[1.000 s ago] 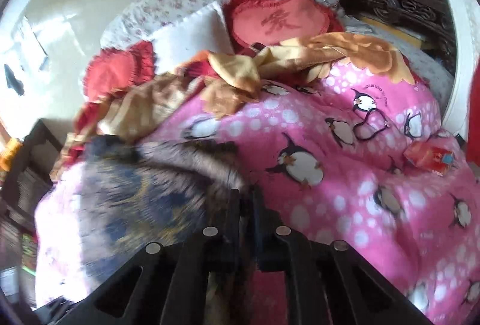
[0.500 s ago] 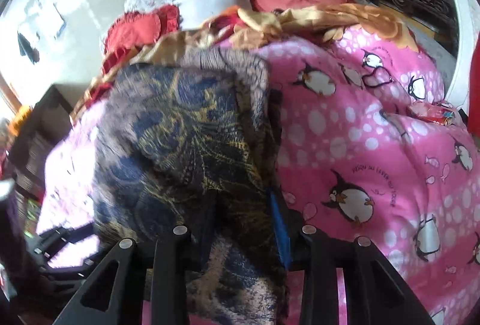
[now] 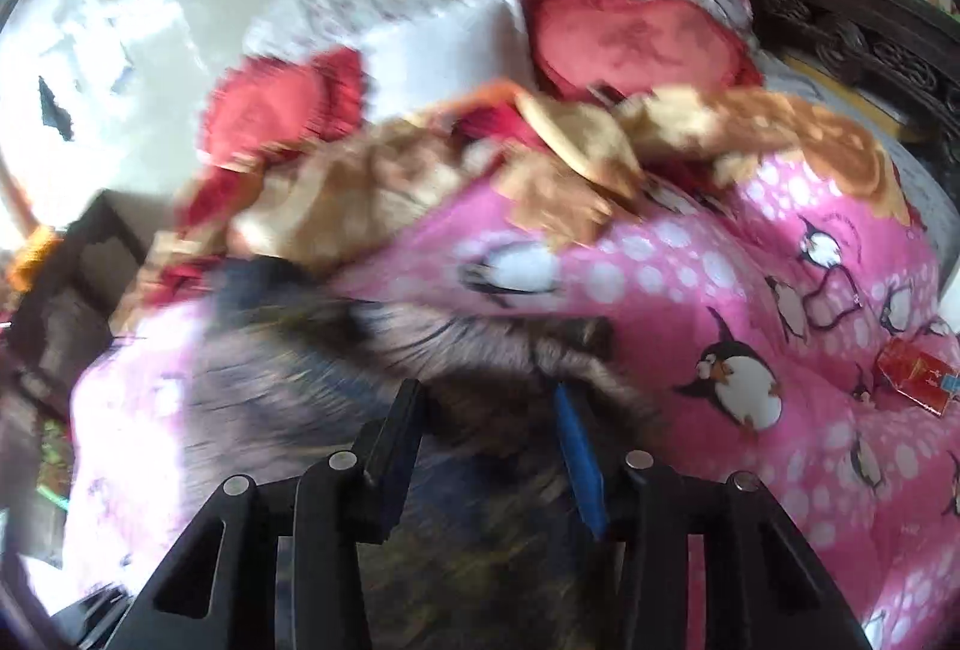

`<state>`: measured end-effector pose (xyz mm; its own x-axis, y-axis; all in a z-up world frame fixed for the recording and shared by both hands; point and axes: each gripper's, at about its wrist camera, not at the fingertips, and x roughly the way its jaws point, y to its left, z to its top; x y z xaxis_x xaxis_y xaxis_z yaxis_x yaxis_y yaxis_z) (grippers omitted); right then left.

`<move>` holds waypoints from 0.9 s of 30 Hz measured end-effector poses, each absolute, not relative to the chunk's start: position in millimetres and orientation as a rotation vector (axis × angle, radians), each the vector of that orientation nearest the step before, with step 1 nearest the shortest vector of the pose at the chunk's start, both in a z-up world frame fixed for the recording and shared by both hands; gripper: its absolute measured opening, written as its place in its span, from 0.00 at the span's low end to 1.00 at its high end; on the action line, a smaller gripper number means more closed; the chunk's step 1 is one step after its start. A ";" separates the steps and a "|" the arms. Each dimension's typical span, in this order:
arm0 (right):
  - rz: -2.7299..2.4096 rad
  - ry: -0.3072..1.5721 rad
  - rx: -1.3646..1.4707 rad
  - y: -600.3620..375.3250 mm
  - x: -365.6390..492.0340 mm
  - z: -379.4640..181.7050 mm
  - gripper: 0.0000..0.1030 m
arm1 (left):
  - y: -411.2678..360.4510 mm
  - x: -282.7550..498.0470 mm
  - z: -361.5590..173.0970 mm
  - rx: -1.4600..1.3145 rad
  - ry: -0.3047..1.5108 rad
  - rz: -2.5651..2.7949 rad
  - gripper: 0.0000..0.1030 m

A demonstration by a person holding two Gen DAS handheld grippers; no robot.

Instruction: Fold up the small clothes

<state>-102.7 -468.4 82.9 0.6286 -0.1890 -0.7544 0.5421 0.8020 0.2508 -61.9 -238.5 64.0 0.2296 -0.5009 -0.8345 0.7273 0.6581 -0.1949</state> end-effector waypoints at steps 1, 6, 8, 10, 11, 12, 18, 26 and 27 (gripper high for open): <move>-0.430 0.785 0.506 -474.1 -99.3 75.9 0.41 | -239.6 -60.6 63.1 0.252 1.039 -0.859 0.60; -0.431 0.759 0.501 -475.6 -105.6 73.6 0.42 | -242.0 -54.9 57.9 0.224 1.070 -0.846 0.65; -0.430 0.749 0.518 -473.8 -113.7 79.1 0.42 | -241.9 -56.0 59.6 0.229 1.060 -0.843 0.65; -0.425 0.746 0.505 -465.9 -125.4 87.9 0.43 | -241.1 -58.5 61.9 0.246 1.049 -0.842 0.65; -0.412 0.740 0.498 -460.7 -135.7 93.8 0.43 | -240.0 -58.3 62.8 0.252 1.044 -0.844 0.65; -0.402 0.733 0.498 -458.1 -142.4 96.1 0.44 | -239.1 -58.6 63.8 0.254 1.040 -0.846 0.65; -0.300 0.727 0.557 -450.3 -198.5 90.5 0.77 | -229.8 -45.7 65.8 0.159 1.073 -0.905 0.65; -0.209 0.747 0.669 -461.1 -206.2 51.8 0.77 | -225.8 -13.9 40.4 -0.065 1.226 -1.001 0.77; -0.177 0.742 0.687 -460.9 -203.8 50.1 0.77 | -228.5 -12.6 35.2 -0.074 1.251 -1.014 0.77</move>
<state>-203.8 -460.9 50.1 0.7339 0.0857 -0.6739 0.3806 0.7698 0.5124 -12.6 -228.5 35.2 -0.0390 -0.6657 -0.7452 0.5918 0.5855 -0.5540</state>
